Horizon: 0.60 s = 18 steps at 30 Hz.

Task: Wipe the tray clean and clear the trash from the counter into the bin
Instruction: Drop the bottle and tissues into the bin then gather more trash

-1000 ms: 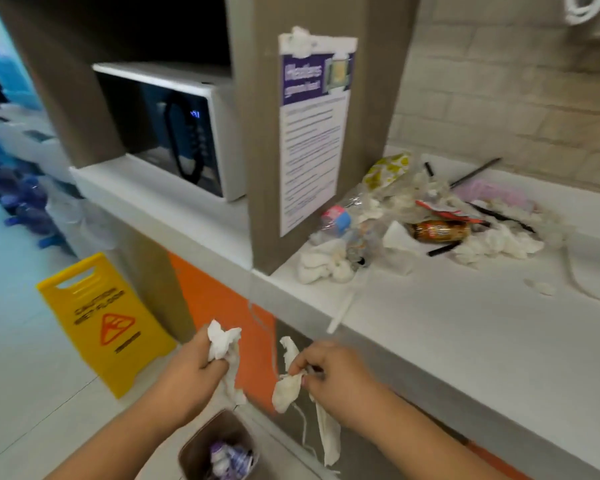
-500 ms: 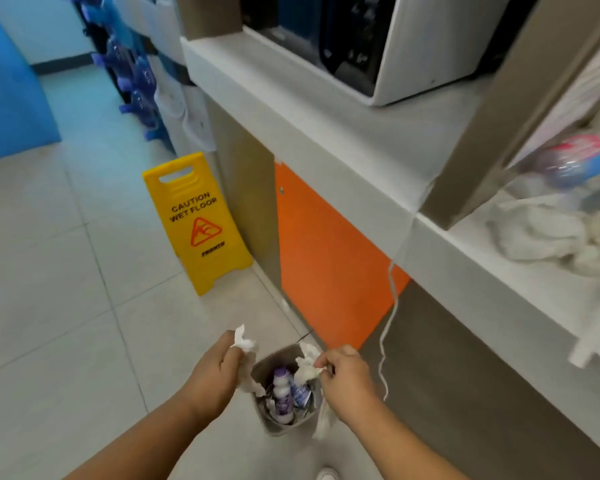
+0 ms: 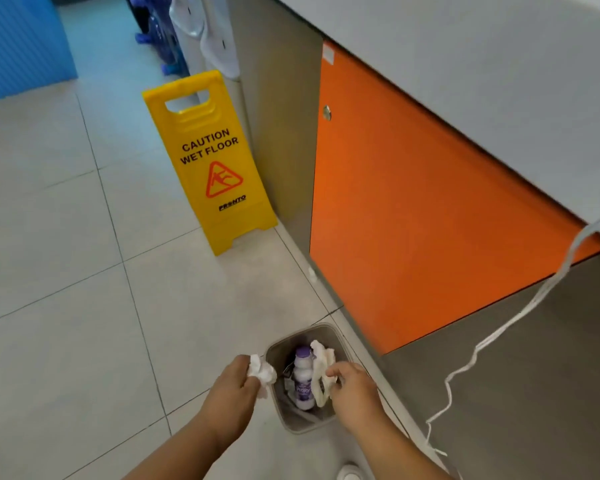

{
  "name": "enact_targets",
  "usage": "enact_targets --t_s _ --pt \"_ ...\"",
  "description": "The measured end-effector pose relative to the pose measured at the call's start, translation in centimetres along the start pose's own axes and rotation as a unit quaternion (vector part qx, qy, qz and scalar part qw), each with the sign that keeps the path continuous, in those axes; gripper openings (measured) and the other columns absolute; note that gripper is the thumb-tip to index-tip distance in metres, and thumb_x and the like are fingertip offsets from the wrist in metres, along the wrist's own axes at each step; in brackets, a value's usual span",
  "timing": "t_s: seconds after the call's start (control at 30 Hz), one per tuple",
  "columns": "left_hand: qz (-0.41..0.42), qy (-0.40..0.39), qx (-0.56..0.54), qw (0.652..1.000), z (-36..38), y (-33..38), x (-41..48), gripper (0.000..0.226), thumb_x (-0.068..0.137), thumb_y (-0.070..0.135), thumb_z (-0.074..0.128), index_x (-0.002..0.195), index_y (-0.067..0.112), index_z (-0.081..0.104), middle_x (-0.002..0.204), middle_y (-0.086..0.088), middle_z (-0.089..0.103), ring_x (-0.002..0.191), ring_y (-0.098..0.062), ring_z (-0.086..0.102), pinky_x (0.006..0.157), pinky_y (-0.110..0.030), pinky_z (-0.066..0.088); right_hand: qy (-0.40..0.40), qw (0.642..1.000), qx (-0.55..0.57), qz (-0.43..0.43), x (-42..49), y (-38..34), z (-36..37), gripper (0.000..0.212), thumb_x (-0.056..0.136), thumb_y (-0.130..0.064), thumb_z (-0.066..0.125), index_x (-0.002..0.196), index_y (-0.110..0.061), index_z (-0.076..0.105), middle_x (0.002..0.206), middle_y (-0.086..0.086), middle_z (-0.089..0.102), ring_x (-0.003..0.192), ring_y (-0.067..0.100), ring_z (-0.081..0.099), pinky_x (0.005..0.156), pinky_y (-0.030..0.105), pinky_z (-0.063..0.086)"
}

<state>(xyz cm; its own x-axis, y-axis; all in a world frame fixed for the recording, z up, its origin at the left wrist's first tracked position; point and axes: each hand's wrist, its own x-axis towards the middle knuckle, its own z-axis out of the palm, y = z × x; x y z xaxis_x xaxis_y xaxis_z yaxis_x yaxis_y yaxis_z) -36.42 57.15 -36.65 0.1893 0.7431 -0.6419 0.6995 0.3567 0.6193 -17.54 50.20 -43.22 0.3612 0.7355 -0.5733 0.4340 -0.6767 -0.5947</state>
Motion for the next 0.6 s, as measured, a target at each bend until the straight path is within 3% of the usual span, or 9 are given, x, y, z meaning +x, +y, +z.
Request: enact_targets --t_s 0.07,0.2,0.27,0.33,0.43,0.6 --pt "-0.008 0.007 0.018 1.000 0.6 -0.7 0.8 0.007 0.091 0.024 0.049 0.087 0.025 0.055 0.093 -0.005 0.063 0.081 -0.023 0.059 0.068 -0.034 0.048 -0.013 1.000 0.001 0.018 0.3 0.9 0.5 0.021 0.090 -0.007 0.053 0.090 -0.027 0.059 0.107 -0.005 0.047 0.092 0.013 0.052 0.069 0.012 0.039" --pt "0.019 0.014 0.039 0.999 1.8 0.0 1.1 0.027 0.089 0.009 0.044 0.094 0.035 0.053 0.085 0.001 0.063 0.072 -0.012 0.056 0.056 -0.020 0.041 -0.030 0.998 0.021 0.048 0.0 2.0 0.8 0.030 0.087 -0.007 0.056 0.075 -0.034 0.057 0.114 0.002 0.055 0.096 0.015 0.058 0.072 0.012 0.042" --pt "0.026 0.012 0.032 0.999 2.5 0.5 1.0 0.026 0.094 0.016 0.046 0.091 0.041 0.052 0.085 0.009 0.064 0.076 -0.005 0.057 0.063 -0.016 0.042 -0.032 0.998 0.024 0.058 -0.3 2.3 0.4 0.033 0.087 -0.009 0.057 0.071 -0.038 0.055 0.111 0.002 0.057 0.095 0.014 0.059 0.073 0.015 0.043" --pt "0.026 0.008 0.036 0.999 3.0 0.7 0.9 0.020 0.094 0.023 0.051 0.099 0.041 0.056 0.092 0.012 0.066 0.085 -0.004 0.059 0.071 -0.014 0.044 -0.035 0.997 0.031 0.059 -0.5 2.6 0.0 0.030 0.088 -0.011 0.056 0.073 -0.037 0.056 0.108 -0.001 0.057 0.089 0.009 0.057 0.065 0.008 0.038" --pt "0.021 -0.018 0.077 0.997 3.4 1.1 1.2 0.040 0.086 0.016 0.059 0.124 0.029 0.057 0.112 0.005 0.065 0.103 -0.012 0.061 0.086 -0.020 0.046 -0.024 0.997 0.050 0.053 -0.6 2.9 -0.5 0.027 0.089 -0.011 0.054 0.078 -0.035 0.058 0.109 -0.001 0.059 0.088 0.007 0.056 0.062 0.003 0.035" --pt "0.012 -0.012 0.103 0.995 3.2 2.4 0.7 0.041 0.090 0.023 0.058 0.131 0.023 0.053 0.124 0.002 0.061 0.116 -0.015 0.056 0.095 -0.023 0.040 -0.003 0.995 0.089 0.042 -1.1 1.9 -2.1 0.027 0.090 -0.007 0.051 0.083 -0.029 0.064 0.108 -0.003 0.059 0.085 0.000 0.055 0.065 0.005 0.038"
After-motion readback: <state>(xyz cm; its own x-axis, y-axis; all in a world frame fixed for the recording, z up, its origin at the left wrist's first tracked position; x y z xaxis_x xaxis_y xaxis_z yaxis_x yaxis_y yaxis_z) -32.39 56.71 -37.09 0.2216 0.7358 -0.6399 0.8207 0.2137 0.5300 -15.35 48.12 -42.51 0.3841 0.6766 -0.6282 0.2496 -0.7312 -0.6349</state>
